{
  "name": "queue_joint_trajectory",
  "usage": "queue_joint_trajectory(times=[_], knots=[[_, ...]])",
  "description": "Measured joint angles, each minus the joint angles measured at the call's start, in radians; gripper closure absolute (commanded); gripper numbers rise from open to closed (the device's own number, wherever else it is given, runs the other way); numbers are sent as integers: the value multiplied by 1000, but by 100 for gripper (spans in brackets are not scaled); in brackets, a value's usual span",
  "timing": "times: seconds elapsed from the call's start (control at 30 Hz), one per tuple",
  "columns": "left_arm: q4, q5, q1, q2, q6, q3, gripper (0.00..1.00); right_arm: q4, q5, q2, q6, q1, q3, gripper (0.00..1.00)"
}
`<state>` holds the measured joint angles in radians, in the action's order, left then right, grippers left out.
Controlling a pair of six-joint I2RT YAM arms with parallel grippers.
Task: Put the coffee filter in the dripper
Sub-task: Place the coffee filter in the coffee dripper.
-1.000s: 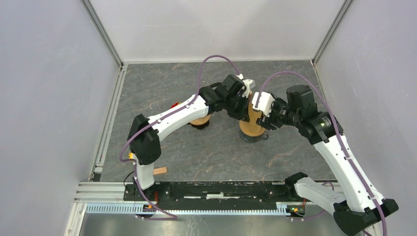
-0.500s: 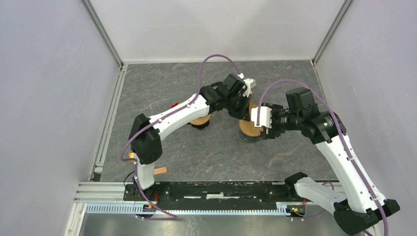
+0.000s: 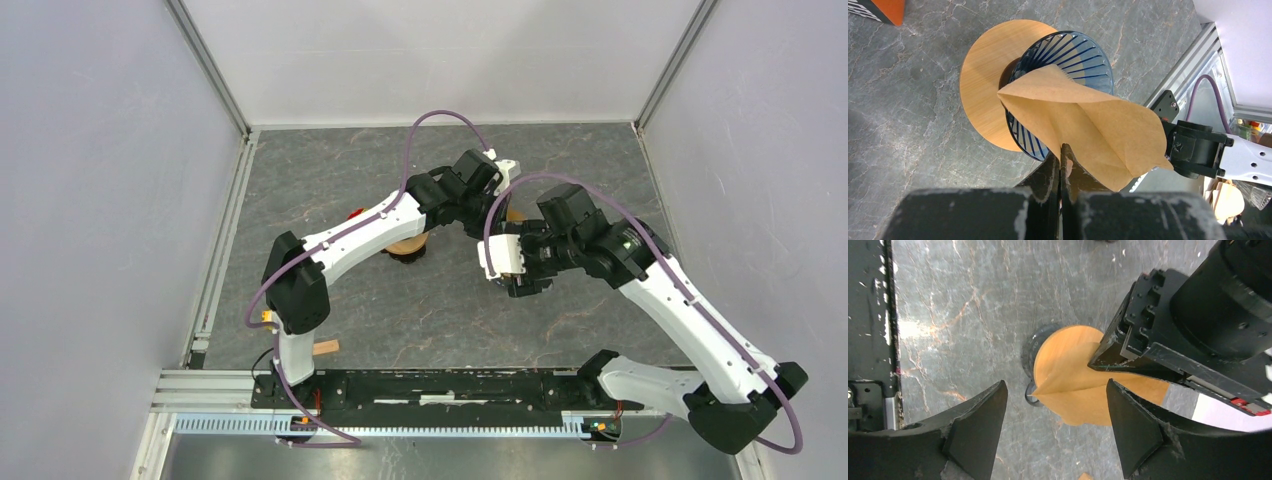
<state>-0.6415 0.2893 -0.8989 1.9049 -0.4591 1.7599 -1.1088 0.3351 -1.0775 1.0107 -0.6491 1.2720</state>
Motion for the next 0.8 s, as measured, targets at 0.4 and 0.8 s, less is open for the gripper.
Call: queue_joint_trajectory(times=[0.4,0.8], knots=[[0,0,0,0,0,1,98,-2,-113,-37,-9,-35,-87,27],[0,0,0,0,1,1,98,42,-185,-53,-48,-36,-102,55]])
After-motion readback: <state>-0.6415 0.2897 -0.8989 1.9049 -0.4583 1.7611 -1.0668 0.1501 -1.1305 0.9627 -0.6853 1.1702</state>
